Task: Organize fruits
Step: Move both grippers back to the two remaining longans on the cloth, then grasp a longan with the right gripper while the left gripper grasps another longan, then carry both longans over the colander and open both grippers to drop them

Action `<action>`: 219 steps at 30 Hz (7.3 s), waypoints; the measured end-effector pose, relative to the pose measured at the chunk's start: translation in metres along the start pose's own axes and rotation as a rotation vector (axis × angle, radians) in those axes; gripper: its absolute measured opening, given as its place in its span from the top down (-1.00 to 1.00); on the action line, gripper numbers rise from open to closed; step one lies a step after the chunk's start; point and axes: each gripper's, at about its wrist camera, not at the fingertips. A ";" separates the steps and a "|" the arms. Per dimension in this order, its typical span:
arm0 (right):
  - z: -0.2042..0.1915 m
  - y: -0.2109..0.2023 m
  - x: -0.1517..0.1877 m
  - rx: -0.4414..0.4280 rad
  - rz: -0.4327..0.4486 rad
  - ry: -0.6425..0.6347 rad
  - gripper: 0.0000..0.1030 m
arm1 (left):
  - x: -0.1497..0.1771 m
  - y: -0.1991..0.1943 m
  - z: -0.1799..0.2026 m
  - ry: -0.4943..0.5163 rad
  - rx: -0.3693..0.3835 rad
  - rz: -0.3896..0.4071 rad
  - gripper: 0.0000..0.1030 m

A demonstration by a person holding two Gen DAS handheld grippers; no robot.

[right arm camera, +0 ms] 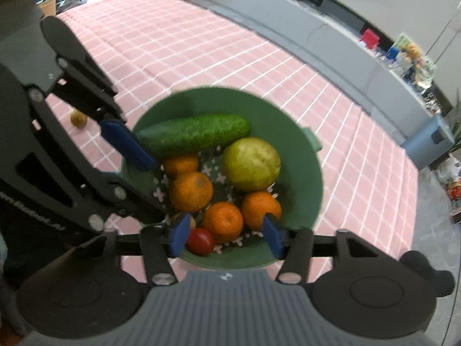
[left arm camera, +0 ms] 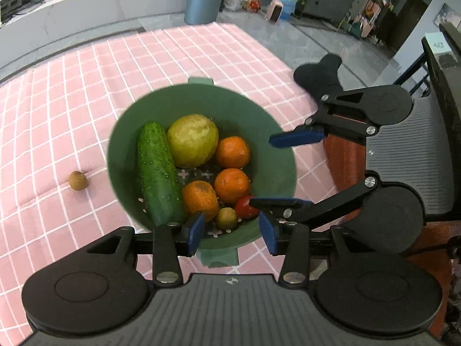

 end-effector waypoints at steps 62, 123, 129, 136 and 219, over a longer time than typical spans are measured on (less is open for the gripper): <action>-0.104 0.066 -0.099 -0.083 0.063 -0.290 -0.12 | 0.114 -0.014 -0.145 -0.284 -0.160 -0.011 0.22; -0.070 0.171 -0.166 -0.048 -0.184 -0.267 0.64 | 0.093 -0.013 -0.181 -0.292 -0.273 0.067 0.39; -0.074 0.157 -0.164 -0.035 -0.143 -0.235 0.64 | 0.094 -0.009 -0.173 -0.237 -0.315 0.089 0.40; -0.091 0.120 -0.155 -0.031 -0.065 -0.213 0.64 | 0.094 -0.019 -0.169 -0.269 -0.336 0.122 0.41; 0.033 0.039 0.030 0.109 0.198 0.348 0.63 | -0.016 0.053 0.005 0.401 -0.148 0.112 0.08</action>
Point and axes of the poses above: each gripper's, at about its wrist camera, not at the fingertips, and y roughly the way its jaws point, z to its right, x to its underside, and after that the axes turned 5 degrees about -x, right-handed
